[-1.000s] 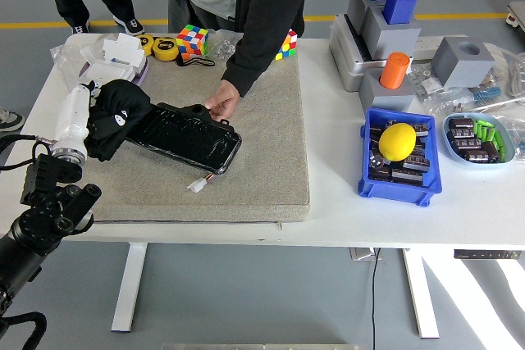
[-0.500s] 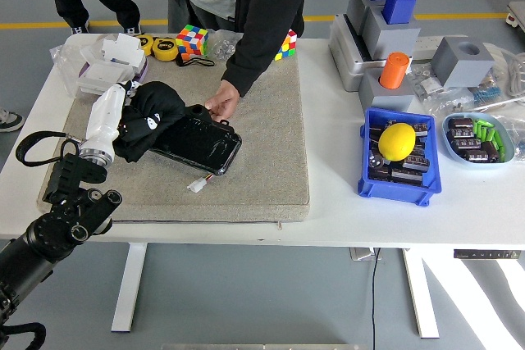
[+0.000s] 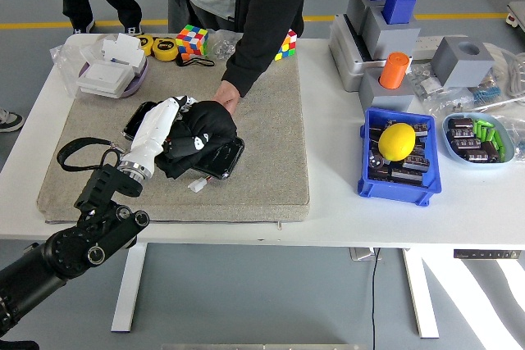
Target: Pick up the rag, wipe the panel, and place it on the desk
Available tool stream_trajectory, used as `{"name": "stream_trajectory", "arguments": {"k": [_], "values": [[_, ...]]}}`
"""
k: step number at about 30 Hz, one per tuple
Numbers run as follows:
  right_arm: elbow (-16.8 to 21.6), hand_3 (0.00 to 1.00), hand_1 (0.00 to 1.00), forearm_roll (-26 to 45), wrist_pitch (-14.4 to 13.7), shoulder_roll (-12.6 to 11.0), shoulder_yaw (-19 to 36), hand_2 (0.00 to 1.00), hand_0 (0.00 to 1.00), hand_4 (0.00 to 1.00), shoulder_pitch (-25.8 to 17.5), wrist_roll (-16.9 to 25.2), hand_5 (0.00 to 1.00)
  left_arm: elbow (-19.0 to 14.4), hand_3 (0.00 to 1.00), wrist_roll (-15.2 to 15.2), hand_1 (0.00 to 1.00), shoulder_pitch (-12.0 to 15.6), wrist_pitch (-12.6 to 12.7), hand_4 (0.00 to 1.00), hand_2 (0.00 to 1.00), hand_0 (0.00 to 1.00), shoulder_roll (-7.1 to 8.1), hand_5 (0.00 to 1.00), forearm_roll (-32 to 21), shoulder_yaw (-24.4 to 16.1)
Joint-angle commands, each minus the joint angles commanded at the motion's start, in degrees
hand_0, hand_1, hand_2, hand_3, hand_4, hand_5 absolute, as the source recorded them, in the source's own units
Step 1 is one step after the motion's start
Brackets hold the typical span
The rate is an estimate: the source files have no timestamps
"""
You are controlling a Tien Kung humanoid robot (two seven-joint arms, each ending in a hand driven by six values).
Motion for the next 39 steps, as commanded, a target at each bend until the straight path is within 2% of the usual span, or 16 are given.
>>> {"name": "stream_trajectory", "arguments": {"k": [10, 15, 24, 39], "values": [[0.03, 0.523, 0.565, 0.01, 0.06, -0.02, -0.04, 0.494, 0.558, 0.910, 0.07, 0.10, 0.368, -4.42, 0.519, 0.58, 0.201, -0.13, -0.32, 0.621, 0.261, 0.237, 0.07, 0.002, 0.21, 3.88], [-0.01, 0.523, 0.565, -0.06, 0.02, 0.04, 0.10, 0.494, 0.558, 0.910, 0.10, 0.09, 0.368, -4.55, 0.519, 0.73, 0.201, -0.27, -0.28, 0.621, 0.261, 0.237, -0.11, 0.002, 0.69, 4.05], [0.02, 0.522, 0.564, -0.15, -0.02, -0.01, 0.21, 0.494, 0.558, 0.910, 0.07, 0.06, 0.370, 0.82, 0.519, -0.02, 0.202, -0.61, 0.04, 0.622, 0.261, 0.237, -0.49, 0.002, 1.56, 0.25], [-0.01, 0.522, 0.564, -0.17, 0.00, 0.00, 0.26, 0.493, 0.557, 0.909, 0.09, 0.04, 0.369, 12.57, 0.519, -1.94, 0.202, -2.10, 0.73, 0.622, 0.261, 0.234, -0.90, 0.002, 1.19, -11.41]]}}
